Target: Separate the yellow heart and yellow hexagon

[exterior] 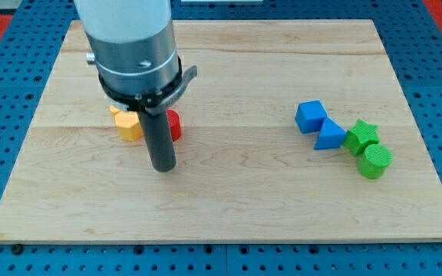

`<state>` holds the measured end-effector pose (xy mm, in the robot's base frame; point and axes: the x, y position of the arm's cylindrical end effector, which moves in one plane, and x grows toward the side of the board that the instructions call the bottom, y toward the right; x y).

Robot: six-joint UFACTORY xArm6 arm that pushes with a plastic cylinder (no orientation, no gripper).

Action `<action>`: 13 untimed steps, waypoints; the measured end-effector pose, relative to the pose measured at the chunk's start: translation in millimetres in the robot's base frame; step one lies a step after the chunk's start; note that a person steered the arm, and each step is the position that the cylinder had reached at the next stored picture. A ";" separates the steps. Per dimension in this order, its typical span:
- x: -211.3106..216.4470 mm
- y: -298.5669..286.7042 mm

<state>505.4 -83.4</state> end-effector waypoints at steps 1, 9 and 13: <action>-38.0 -4.4; -92.8 -66.5; -51.8 -65.5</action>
<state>453.6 -148.9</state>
